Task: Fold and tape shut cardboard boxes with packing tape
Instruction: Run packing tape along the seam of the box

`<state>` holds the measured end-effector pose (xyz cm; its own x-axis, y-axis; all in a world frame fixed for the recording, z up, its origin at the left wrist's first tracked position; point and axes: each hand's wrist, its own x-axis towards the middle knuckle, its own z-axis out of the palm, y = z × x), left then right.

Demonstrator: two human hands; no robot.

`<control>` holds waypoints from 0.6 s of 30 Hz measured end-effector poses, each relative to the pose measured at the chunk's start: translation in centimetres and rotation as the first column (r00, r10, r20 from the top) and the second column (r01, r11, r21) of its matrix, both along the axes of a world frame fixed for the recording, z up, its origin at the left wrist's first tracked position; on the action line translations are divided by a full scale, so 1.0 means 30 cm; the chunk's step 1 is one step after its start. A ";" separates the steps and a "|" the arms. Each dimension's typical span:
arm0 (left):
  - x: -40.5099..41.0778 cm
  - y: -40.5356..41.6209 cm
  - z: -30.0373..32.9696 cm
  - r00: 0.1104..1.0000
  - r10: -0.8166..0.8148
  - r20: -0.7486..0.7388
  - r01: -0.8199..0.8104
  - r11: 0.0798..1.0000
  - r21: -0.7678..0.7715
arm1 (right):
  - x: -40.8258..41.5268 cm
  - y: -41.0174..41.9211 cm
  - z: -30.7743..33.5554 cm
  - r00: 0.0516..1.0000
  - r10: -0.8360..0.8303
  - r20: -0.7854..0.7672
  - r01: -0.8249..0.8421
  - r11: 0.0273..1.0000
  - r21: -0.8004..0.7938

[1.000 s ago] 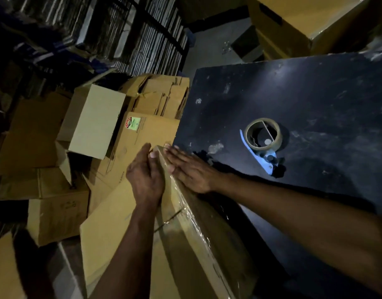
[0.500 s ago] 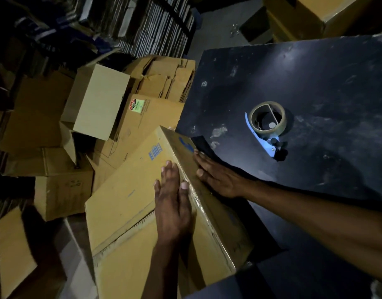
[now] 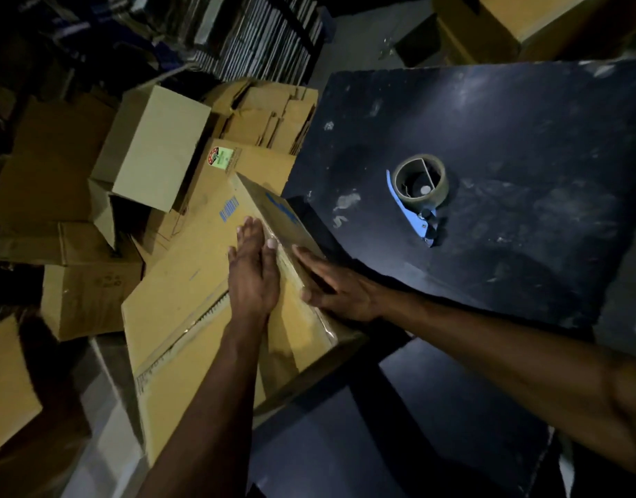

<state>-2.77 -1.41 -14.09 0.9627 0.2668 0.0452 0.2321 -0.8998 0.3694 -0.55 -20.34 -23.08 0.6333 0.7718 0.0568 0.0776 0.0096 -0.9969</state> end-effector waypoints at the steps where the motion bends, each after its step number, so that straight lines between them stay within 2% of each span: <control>1: 0.006 -0.002 0.004 1.000 0.018 0.014 -0.018 0.999 0.035 | 0.000 0.001 0.001 1.000 0.016 -0.002 -0.016 1.000 -0.002; 3: -0.019 -0.033 0.025 0.995 0.050 0.085 -0.058 0.993 0.098 | 0.024 -0.004 -0.019 1.000 0.020 0.015 -0.019 0.999 -0.041; 6: -0.148 -0.139 0.090 0.986 0.032 0.161 -0.035 0.999 0.016 | 0.054 -0.044 -0.050 0.999 0.028 0.028 -0.025 0.992 -0.124; 8: -0.274 -0.206 0.124 0.992 -0.053 0.112 0.056 0.998 -0.031 | 0.050 -0.069 -0.064 1.000 0.022 0.001 -0.022 0.994 -0.108; 11: -0.430 -0.237 0.118 0.971 -0.237 -0.002 0.236 0.968 -0.089 | 0.007 -0.083 -0.049 0.989 0.006 -0.151 -0.002 1.000 0.025; 14: -0.486 -0.211 0.065 0.928 -0.364 -0.078 0.369 0.928 0.056 | -0.028 -0.078 -0.061 0.987 0.068 -0.143 -0.065 0.998 0.023; 18: -0.484 -0.214 0.023 0.950 -0.311 -0.034 0.313 0.937 0.158 | -0.030 -0.111 -0.130 0.970 0.072 -0.233 -0.063 0.997 0.046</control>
